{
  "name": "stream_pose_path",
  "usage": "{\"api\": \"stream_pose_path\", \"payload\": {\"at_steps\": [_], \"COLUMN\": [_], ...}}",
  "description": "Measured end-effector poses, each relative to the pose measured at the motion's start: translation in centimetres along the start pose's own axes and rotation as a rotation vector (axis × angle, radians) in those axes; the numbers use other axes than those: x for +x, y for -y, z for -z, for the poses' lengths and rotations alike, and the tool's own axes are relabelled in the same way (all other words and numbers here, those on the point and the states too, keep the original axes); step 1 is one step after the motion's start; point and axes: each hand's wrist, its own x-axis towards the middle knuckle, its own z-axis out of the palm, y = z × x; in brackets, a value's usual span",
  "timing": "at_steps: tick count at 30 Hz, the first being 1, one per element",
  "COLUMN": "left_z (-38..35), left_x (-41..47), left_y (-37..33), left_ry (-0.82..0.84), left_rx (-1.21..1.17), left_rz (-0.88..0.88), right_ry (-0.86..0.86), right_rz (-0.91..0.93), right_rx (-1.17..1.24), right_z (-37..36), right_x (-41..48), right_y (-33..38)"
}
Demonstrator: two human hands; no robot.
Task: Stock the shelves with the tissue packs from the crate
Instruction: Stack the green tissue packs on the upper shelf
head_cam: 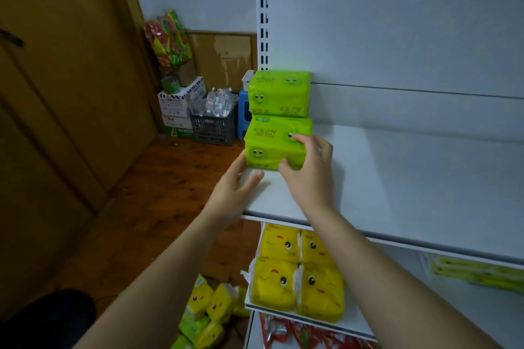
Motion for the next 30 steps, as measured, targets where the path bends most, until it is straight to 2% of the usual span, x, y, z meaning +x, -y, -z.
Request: {"api": "stream_pose_path", "payload": {"at_steps": [3, 8, 13, 17, 19, 22, 24, 26, 30], "left_z": [-0.1, -0.6, -1.7, -0.9, 0.1, 3.0, 5.3, 7.7, 12.7], "left_x": [-0.2, -4.3, -5.3, -6.1, -7.6, -11.3, -14.8, -18.5, -25.5], "left_y": [-0.4, -0.9, -0.4, 0.1, 0.9, 4.2, 7.5, 11.0, 17.4], "left_ry": [-0.033, -0.255, -0.31, -0.256, -0.25, -0.267, -0.274, -0.28, -0.275], "left_rx": [-0.025, -0.042, -0.094, -0.109, -0.112, -0.064, -0.014, 0.004, 0.079], "left_rz": [0.036, 0.11, 0.136, 0.128, 0.15, 0.201, 0.266, 0.351, 0.502], "right_ry": [0.0, 0.023, 0.031, -0.015, -0.101, -0.141, -0.081, 0.059, 0.436], "right_rz": [0.007, 0.033, 0.032, 0.028, 0.101, 0.364, 0.512, 0.564, 0.373], "right_rx": [-0.012, -0.049, -0.067, -0.102, -0.109, -0.064, -0.029, -0.011, 0.024], "right_z": [0.0, -0.2, -0.2, 0.1, 1.0, 1.0, -0.6, -3.4, -11.1], "right_x": [0.1, 0.2, 0.2, 0.0, -0.4, -4.3, -9.1, -14.9, -26.6], "right_y": [0.0, -0.2, -0.2, 0.6, 1.3, 2.7, 3.2, 3.2, 1.9]}}
